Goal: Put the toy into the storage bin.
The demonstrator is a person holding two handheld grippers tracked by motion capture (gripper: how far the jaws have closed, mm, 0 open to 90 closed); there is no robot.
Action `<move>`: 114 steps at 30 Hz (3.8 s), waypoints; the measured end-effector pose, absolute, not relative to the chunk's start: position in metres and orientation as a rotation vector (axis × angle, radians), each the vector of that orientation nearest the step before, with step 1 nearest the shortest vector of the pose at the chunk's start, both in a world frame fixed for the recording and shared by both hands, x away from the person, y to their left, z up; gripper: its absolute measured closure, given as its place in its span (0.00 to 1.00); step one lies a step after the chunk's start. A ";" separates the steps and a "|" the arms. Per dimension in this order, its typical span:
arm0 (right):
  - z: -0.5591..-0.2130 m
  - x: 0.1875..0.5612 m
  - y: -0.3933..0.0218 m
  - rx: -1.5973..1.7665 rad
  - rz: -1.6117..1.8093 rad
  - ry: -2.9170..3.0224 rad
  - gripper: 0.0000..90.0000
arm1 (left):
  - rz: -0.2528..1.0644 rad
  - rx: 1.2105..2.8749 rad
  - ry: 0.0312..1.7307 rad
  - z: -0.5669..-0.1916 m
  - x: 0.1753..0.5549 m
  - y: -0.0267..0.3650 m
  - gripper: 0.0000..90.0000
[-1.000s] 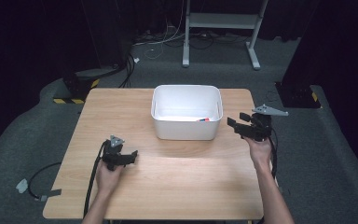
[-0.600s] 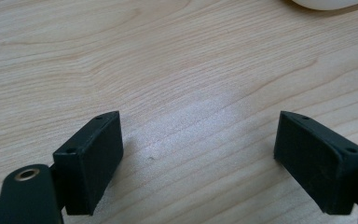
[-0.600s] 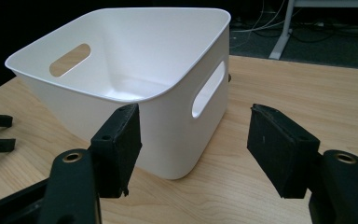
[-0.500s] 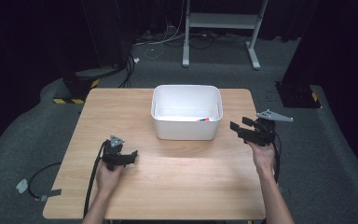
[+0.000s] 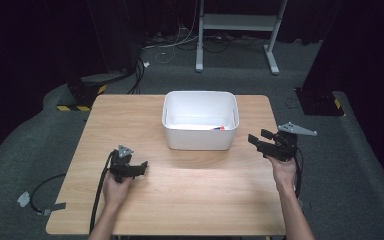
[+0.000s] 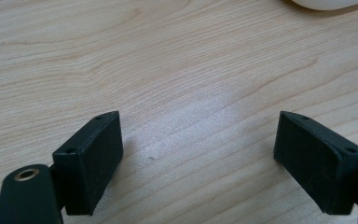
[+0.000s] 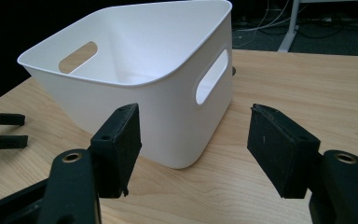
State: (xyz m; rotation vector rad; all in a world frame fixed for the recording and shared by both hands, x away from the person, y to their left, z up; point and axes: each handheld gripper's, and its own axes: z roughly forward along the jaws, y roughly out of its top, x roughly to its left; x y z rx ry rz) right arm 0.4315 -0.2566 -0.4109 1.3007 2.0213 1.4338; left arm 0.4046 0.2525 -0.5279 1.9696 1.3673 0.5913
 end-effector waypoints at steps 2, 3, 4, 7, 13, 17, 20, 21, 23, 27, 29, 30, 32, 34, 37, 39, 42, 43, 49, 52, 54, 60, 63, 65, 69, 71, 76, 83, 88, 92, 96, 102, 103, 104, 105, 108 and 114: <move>-0.411 0.431 -0.257 1.300 1.434 2.020 0.38 | 0.591 1.969 1.367 -0.528 0.405 0.252 0.17; -0.413 0.429 -0.259 1.303 1.441 2.016 0.38 | 0.590 1.970 1.367 -0.528 0.405 0.252 0.17; -0.413 0.429 -0.259 1.303 1.441 2.016 0.38 | 0.590 1.970 1.367 -0.528 0.405 0.252 0.17; -0.414 0.425 -0.262 1.306 1.441 2.007 0.38 | 0.590 1.970 1.367 -0.528 0.405 0.252 0.17; -0.418 0.422 -0.264 1.316 1.453 1.995 0.38 | 0.591 1.969 1.367 -0.528 0.405 0.253 0.17; -0.422 0.420 -0.264 1.317 1.464 1.991 0.38 | 0.591 1.970 1.367 -0.528 0.405 0.253 0.17; -0.424 0.420 -0.265 1.324 1.471 1.991 0.38 | 0.591 1.970 1.367 -0.528 0.405 0.253 0.17; -0.425 0.420 -0.265 1.326 1.472 1.992 0.38 | 0.591 1.970 1.367 -0.528 0.405 0.253 0.17; -0.426 0.417 -0.265 1.324 1.478 1.984 0.38 | 0.590 1.971 1.365 -0.528 0.405 0.253 0.17; -0.432 0.414 -0.266 1.326 1.463 1.980 0.38 | 0.588 1.971 1.362 -0.528 0.405 0.253 0.17; -0.437 0.412 -0.266 1.336 1.458 1.986 0.38 | 0.588 1.971 1.362 -0.528 0.405 0.253 0.17; -0.437 0.412 -0.266 1.336 1.458 1.986 0.38 | 0.588 1.971 1.362 -0.528 0.405 0.253 0.17; -0.440 0.411 -0.266 1.347 1.462 1.985 0.38 | 0.588 1.971 1.361 -0.528 0.405 0.253 0.17; -0.444 0.411 -0.264 1.344 1.455 1.992 0.38 | 0.588 1.971 1.362 -0.528 0.405 0.253 0.17; -0.449 0.412 -0.260 1.350 1.454 1.994 0.38 | 0.588 1.971 1.362 -0.528 0.405 0.253 0.17; -0.452 0.413 -0.258 1.350 1.438 2.005 0.38 | 0.588 1.971 1.362 -0.528 0.405 0.253 0.17; -0.455 0.413 -0.256 1.353 1.426 2.011 0.38 | 0.588 1.971 1.362 -0.528 0.405 0.253 0.17; -0.455 0.412 -0.255 1.356 1.429 2.006 0.38 | 0.588 1.971 1.361 -0.528 0.405 0.253 0.17; -0.457 0.412 -0.254 1.350 1.423 2.009 0.38 | 0.587 1.971 1.361 -0.528 0.405 0.253 0.17; -0.461 0.413 -0.253 1.356 1.422 2.010 0.38 | 0.587 1.972 1.361 -0.528 0.405 0.253 0.17; -0.462 0.413 -0.252 1.356 1.419 2.015 0.38 | 0.587 1.972 1.361 -0.528 0.405 0.253 0.17; -0.467 0.414 -0.250 1.361 1.417 2.007 0.38 | 0.587 1.972 1.361 -0.528 0.405 0.253 0.17; -0.471 0.416 -0.249 1.376 1.412 2.012 0.38 | 0.587 1.973 1.361 -0.528 0.405 0.253 0.17; -0.474 0.416 -0.249 1.380 1.405 2.014 0.38 | 0.587 1.973 1.361 -0.528 0.405 0.253 0.17; -0.477 0.417 -0.248 1.365 1.411 2.011 0.38 | 0.588 1.973 1.362 -0.528 0.405 0.253 0.17; -0.480 0.417 -0.248 1.367 1.419 2.011 0.38 | 0.587 1.973 1.361 -0.528 0.405 0.253 0.17; -0.484 0.419 -0.246 1.371 1.394 2.032 0.38 | 0.588 1.973 1.361 -0.528 0.405 0.253 0.17; -0.488 0.420 -0.246 1.380 1.391 2.033 0.38 | 0.587 1.973 1.361 -0.528 0.405 0.253 0.17; -0.492 0.422 -0.242 1.371 1.388 2.048 0.38 | 0.588 1.973 1.362 -0.528 0.405 0.253 0.17; -0.495 0.423 -0.240 1.376 1.375 2.053 0.38 | 0.588 1.974 1.361 -0.528 0.405 0.253 0.17; -0.499 0.425 -0.237 1.376 1.354 2.070 0.39 | 0.588 1.974 1.362 -0.528 0.405 0.253 0.17; -0.502 0.428 -0.235 1.386 1.337 2.083 0.39 | 0.588 1.974 1.361 -0.528 0.405 0.253 0.17; -0.502 0.429 -0.235 1.390 1.333 2.084 0.39 | 0.588 1.974 1.362 -0.528 0.405 0.253 0.17; -0.503 0.429 -0.235 1.392 1.325 2.087 0.39 | 0.588 1.974 1.362 -0.528 0.405 0.253 0.17; -0.504 0.430 -0.234 1.387 1.318 2.088 0.39 | 0.589 1.974 1.362 -0.528 0.405 0.253 0.17; -0.506 0.431 -0.233 1.389 1.306 2.092 0.39 | 0.590 1.973 1.362 -0.528 0.405 0.253 0.17; -0.510 0.432 -0.229 1.376 1.196 2.139 0.39 | 0.589 1.973 1.362 -0.528 0.405 0.253 0.17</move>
